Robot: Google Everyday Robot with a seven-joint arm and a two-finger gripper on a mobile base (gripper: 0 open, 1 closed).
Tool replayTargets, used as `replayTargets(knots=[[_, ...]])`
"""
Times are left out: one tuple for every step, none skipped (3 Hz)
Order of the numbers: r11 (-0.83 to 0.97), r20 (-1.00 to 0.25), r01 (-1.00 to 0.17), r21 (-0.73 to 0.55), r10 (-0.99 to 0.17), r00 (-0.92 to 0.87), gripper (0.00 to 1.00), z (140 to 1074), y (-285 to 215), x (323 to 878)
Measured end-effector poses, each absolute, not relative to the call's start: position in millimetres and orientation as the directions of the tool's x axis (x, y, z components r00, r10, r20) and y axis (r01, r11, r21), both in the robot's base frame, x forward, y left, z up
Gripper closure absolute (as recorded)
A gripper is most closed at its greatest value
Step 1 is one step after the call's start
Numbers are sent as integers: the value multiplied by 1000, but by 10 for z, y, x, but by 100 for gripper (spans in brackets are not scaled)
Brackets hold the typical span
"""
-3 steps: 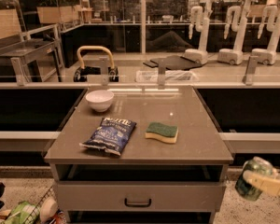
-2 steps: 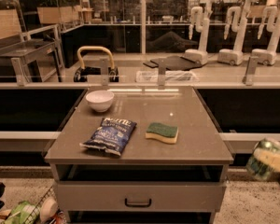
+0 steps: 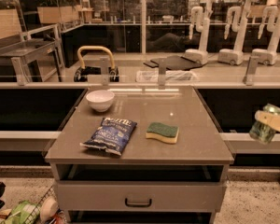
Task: Pick green can from bottom drawer and place on counter
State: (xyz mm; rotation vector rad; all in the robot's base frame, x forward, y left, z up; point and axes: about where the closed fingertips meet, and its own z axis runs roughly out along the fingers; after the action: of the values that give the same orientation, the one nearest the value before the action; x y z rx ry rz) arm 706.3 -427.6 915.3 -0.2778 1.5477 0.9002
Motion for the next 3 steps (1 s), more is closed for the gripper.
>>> replayTargets(knots=[[762,-939,-551,340,303,-161,100,9485,-4257,7594],[820,-960,-506,267,275,-60,100,9790,-4039,8085],[821,-967,-530,215,256,6,100,9864,-3747,8329]])
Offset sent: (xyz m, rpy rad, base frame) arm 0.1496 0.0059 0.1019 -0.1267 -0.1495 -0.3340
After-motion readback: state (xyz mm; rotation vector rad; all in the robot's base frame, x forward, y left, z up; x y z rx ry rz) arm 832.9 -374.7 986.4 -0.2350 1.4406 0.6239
